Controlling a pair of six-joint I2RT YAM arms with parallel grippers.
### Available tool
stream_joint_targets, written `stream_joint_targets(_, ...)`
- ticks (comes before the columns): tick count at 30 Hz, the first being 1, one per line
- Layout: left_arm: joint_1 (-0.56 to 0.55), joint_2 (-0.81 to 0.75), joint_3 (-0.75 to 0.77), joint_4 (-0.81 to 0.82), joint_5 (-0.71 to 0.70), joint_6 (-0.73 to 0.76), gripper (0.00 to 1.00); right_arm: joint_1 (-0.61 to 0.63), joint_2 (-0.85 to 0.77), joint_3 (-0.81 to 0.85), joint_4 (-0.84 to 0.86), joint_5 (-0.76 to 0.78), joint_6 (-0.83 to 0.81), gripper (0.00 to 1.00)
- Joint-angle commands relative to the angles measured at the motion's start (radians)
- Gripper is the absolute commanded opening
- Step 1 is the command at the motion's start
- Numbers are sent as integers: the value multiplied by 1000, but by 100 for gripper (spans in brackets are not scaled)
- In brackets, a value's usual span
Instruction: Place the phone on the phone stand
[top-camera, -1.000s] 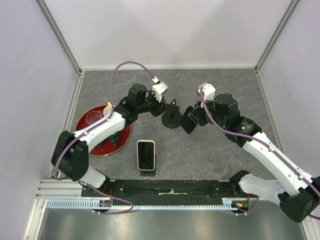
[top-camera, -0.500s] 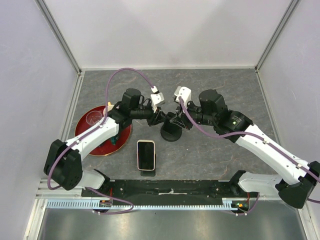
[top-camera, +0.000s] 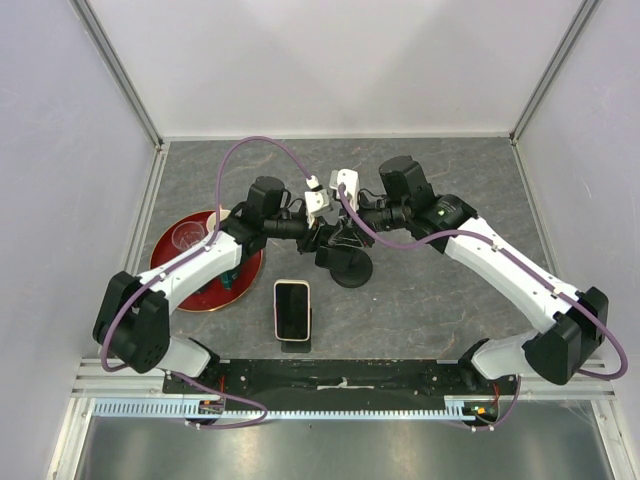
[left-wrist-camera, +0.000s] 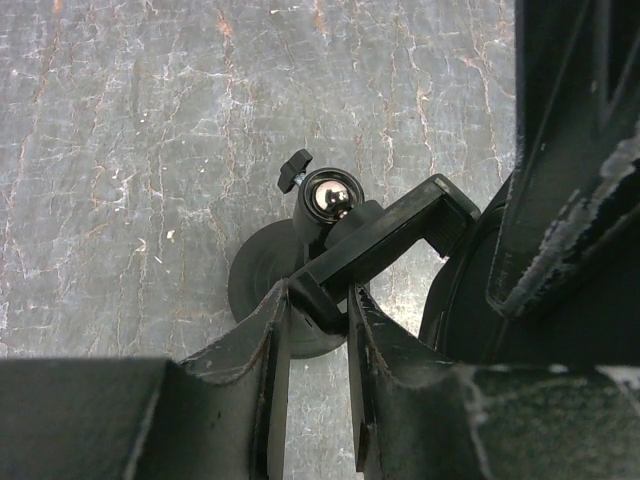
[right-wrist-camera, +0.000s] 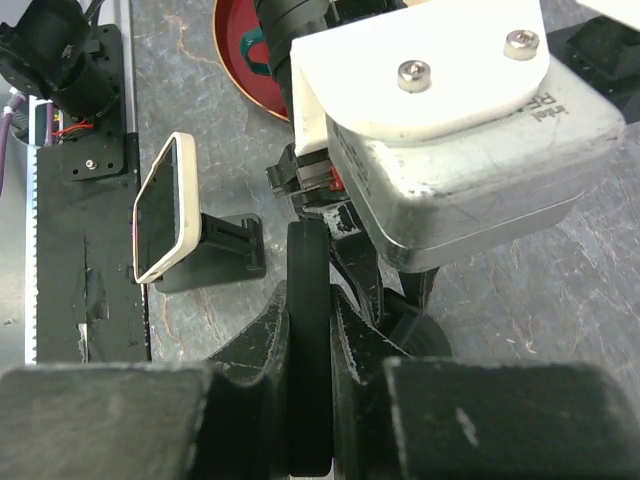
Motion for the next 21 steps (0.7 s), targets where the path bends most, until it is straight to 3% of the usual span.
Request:
stream_joint_targets(1, -5, 4, 21, 41, 90, 47, 2, -35, 10, 52, 80, -119, -81, 0)
stream_joint_targets(21, -3, 20, 41, -16, 129, 79, 2, -45, -10, -12, -37, 32, -360, 0)
